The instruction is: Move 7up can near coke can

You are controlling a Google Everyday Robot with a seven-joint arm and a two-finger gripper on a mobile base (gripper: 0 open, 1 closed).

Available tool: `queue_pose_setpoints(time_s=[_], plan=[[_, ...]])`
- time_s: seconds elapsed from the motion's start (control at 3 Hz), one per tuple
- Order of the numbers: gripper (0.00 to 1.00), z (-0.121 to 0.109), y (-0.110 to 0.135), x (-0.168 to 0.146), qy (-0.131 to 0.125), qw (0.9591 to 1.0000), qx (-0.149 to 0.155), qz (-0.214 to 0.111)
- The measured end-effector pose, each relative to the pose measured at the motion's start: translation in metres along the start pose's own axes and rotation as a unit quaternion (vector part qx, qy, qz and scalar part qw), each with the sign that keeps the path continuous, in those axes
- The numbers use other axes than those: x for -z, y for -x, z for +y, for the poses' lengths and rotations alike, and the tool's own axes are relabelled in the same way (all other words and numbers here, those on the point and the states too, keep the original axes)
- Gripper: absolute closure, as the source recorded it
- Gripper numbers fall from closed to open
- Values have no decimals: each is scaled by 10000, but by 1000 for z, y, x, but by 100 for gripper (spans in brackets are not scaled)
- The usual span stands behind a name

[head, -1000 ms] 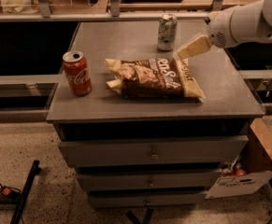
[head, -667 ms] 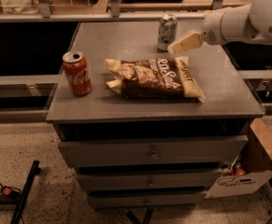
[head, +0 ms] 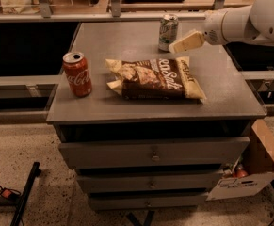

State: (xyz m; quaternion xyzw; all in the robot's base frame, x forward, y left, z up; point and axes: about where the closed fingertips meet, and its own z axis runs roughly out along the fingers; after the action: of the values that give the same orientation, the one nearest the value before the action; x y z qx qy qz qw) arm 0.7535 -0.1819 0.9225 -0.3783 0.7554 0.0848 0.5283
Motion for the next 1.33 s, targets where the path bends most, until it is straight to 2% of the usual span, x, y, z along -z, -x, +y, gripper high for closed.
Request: queue_pose_setpoints(time_s=[0.33, 0.67, 1.0, 1.33], plan=[[0, 3, 5, -11, 65, 9986, -415, -324], [0, 6, 11, -33, 133, 9928, -951, -715], [0, 3, 15, -58, 58, 9906, -1050, -876], [0, -2, 16, -85, -66, 9919, -898, -899]])
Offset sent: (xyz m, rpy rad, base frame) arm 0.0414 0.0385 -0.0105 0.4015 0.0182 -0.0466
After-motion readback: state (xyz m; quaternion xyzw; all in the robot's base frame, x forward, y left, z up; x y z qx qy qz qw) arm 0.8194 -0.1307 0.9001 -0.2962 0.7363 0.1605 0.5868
